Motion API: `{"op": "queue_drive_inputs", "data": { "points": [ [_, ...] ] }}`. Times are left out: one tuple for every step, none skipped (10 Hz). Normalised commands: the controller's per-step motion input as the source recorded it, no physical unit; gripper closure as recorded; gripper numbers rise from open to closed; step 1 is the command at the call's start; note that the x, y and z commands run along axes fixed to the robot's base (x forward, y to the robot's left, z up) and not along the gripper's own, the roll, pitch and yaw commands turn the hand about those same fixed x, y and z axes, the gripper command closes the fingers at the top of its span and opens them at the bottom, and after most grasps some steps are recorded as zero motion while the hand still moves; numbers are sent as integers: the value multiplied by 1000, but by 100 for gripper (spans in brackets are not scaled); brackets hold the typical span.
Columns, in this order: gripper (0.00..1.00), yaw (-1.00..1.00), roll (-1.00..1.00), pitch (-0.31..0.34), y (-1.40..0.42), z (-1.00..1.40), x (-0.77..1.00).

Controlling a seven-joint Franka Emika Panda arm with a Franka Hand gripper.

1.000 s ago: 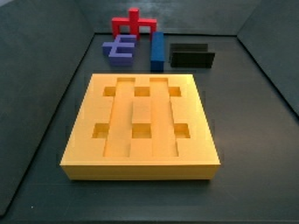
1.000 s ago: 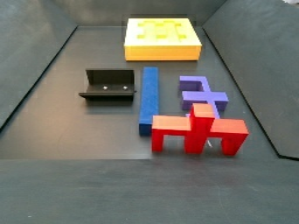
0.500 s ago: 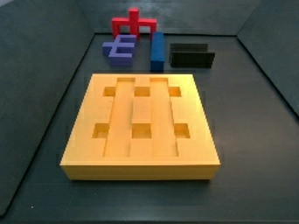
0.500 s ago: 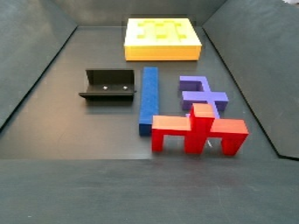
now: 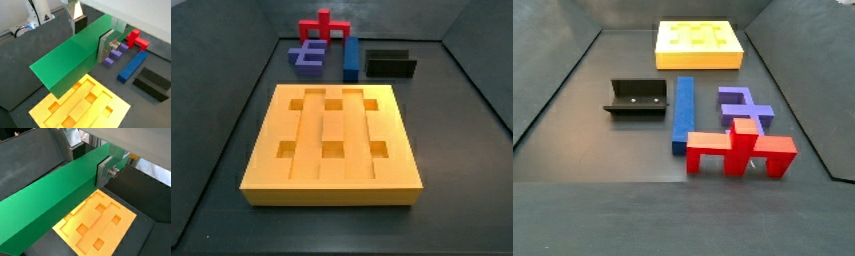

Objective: Pick up the green object. Move up. Move to above the board. Insert the green object.
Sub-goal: Insert the green object.

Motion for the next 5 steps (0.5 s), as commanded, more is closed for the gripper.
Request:
{"op": "queue_drive_inputs", "data": {
  "points": [
    [100, 0, -359, 0, -60, -371, 0],
    [100, 54, -336, 0, -57, -426, 0],
    [100, 137, -270, 0, -146, -543, -54],
    [100, 246, -184, -24, -274, -703, -151],
    [100, 220, -93, -43, -349, -831, -191]
  ]
}}
